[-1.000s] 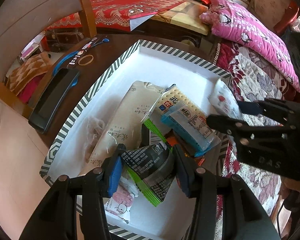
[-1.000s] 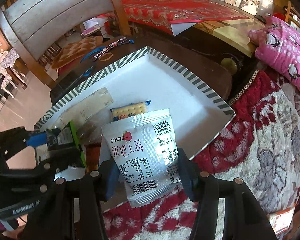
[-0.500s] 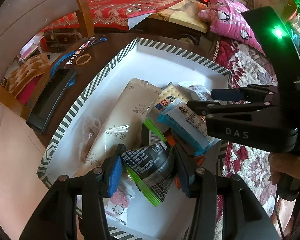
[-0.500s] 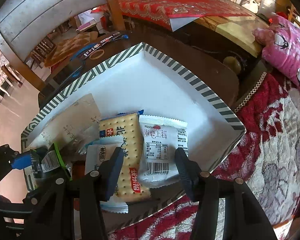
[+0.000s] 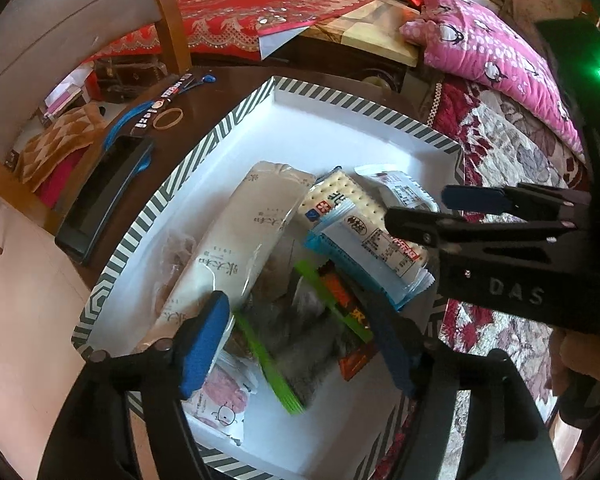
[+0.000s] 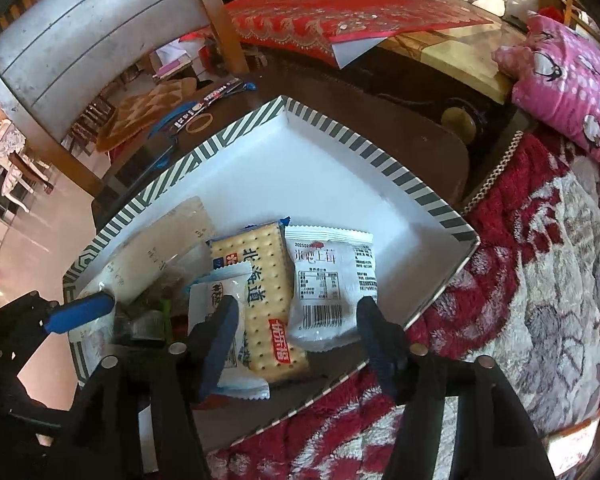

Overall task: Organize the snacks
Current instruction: 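Lower both packets into the tray and open both tools, then move both tools back to the remaining snacks on the blanket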

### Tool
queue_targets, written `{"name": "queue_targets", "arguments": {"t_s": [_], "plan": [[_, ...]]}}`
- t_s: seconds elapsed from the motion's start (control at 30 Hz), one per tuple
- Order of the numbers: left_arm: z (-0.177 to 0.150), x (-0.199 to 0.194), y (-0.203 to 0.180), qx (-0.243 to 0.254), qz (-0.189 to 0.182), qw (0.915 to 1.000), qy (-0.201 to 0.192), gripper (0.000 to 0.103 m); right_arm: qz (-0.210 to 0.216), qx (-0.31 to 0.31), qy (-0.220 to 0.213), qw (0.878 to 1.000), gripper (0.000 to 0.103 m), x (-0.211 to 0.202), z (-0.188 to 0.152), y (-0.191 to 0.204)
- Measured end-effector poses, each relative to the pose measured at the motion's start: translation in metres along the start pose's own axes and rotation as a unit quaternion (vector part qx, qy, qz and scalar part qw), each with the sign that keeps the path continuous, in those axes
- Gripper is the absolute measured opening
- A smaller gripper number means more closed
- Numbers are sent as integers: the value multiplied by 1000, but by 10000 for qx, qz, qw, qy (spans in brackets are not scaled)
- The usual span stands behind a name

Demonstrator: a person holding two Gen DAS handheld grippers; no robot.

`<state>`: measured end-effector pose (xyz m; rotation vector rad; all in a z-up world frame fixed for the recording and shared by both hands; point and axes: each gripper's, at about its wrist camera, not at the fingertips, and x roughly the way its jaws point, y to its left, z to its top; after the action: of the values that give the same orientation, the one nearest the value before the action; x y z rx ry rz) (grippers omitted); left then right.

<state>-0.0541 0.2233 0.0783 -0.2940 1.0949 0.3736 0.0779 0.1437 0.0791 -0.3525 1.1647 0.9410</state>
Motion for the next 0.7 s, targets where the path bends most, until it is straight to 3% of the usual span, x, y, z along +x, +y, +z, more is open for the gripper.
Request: {"name": "queue_targets", "arguments": {"t_s": [0.33, 0.7], "plan": [[-3, -14, -6, 50, 115, 9997, -199, 81, -25, 311, -270, 9992, 76, -31, -19, -14], [-6, -28, -30, 197, -4, 9992, -338, 82, -149, 711, -439, 9964, 81, -62, -60, -39]]}}
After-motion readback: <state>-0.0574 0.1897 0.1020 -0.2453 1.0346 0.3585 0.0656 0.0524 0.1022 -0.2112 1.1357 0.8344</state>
